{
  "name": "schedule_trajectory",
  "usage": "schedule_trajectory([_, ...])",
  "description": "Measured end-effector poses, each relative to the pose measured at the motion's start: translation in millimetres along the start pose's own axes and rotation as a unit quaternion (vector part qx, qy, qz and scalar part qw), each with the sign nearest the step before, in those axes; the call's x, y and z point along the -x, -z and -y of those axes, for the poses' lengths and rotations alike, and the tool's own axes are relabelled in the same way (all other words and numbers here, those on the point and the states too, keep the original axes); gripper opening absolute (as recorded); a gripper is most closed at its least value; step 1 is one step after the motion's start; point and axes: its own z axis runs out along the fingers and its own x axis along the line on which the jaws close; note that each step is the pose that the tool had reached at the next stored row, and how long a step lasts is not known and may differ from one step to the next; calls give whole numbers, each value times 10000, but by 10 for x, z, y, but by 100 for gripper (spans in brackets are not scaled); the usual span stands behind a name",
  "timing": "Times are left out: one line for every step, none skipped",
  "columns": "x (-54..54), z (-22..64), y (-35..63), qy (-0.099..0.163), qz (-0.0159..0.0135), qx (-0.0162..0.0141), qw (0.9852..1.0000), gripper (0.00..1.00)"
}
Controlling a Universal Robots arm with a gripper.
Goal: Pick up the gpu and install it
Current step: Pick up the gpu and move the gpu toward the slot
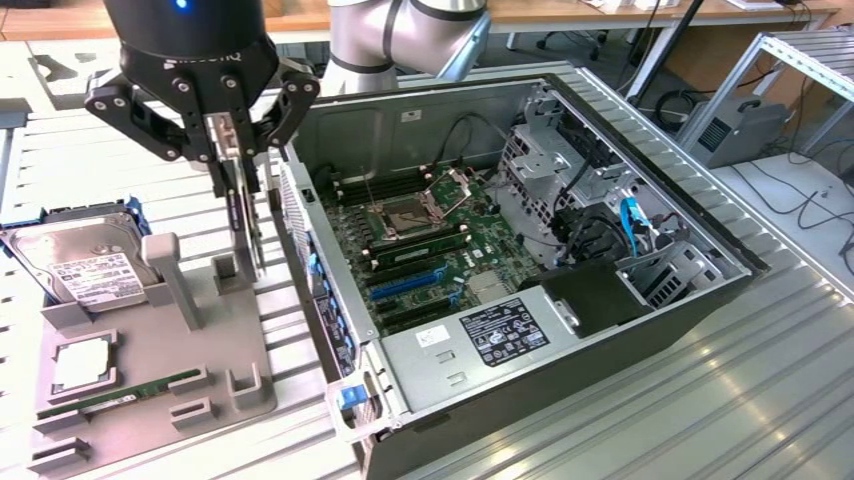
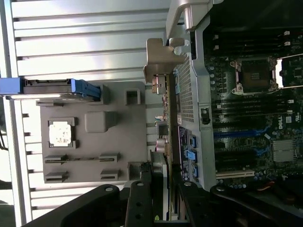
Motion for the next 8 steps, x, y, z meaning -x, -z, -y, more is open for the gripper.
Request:
schedule_trajectory([10, -1, -1, 0, 0, 0, 10000, 27])
schedule_trajectory([19, -1, -1, 0, 0, -1, 10000, 27])
schedule_trajectory([27, -2, -1, 0, 0, -1, 10000, 27])
schedule_trajectory([33, -2, -1, 0, 0, -1, 10000, 27])
schedule_trajectory([40, -3, -2, 0, 0, -1, 10000, 27])
schedule_trajectory([47, -3, -2, 0, 0, -1, 10000, 27])
schedule_trajectory([53, -4, -2, 0, 0, -1, 10000, 27])
schedule_trajectory([59, -4, -2, 0, 0, -1, 10000, 27])
